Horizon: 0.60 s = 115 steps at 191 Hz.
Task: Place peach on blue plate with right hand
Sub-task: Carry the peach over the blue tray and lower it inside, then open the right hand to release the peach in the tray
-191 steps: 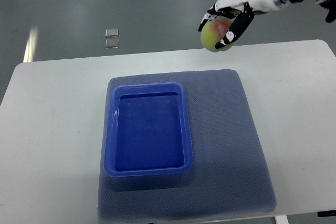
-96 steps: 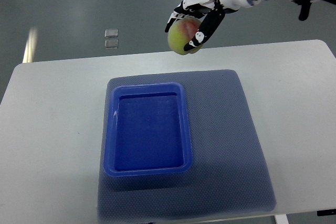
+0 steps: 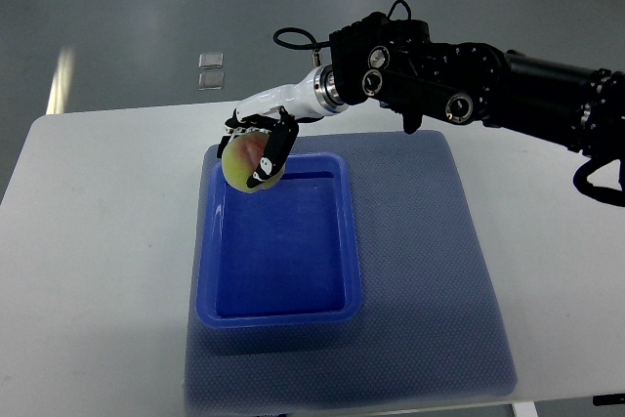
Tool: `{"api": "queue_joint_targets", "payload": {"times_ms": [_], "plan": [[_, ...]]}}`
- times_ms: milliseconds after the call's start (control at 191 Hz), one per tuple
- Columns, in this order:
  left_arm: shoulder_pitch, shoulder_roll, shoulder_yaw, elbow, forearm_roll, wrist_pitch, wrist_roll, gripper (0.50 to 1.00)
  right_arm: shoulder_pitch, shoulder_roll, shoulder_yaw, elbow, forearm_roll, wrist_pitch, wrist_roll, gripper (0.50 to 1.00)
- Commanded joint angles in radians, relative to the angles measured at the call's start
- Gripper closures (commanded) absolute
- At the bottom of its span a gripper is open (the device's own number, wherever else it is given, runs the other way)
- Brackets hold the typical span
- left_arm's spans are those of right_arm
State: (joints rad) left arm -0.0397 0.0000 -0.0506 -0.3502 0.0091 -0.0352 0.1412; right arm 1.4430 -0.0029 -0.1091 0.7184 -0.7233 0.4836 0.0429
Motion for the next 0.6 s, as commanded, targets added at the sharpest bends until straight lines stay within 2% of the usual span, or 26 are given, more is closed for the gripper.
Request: {"api": "queue_joint_targets", "payload": {"times_ms": [0,204,529,597], "plan": [[0.000,0.000,0.000,0.002,0.000,0.000,0.000,0.500,-0.055,0.003,0.000,-0.036,-0.027,-0.008,0.000,1.000],[0.000,0.000,0.000,0.000,0.000,0.000,0.000,0.500,-0.141,0.003,0.006,-0.053,-0.061,-0.010,0.000,1.000],[0.000,0.000,0.000,0.003,0.000,0.000,0.000,0.500,-0.193,0.003,0.012,-0.051,-0.059,-0.010,0.002,1.000],[0.000,0.000,0.000,0.000,0.000,0.000,0.000,0.500,-0.202,0.003,0.012,-0.048,-0.057,-0.011,0.003,0.967]]}}
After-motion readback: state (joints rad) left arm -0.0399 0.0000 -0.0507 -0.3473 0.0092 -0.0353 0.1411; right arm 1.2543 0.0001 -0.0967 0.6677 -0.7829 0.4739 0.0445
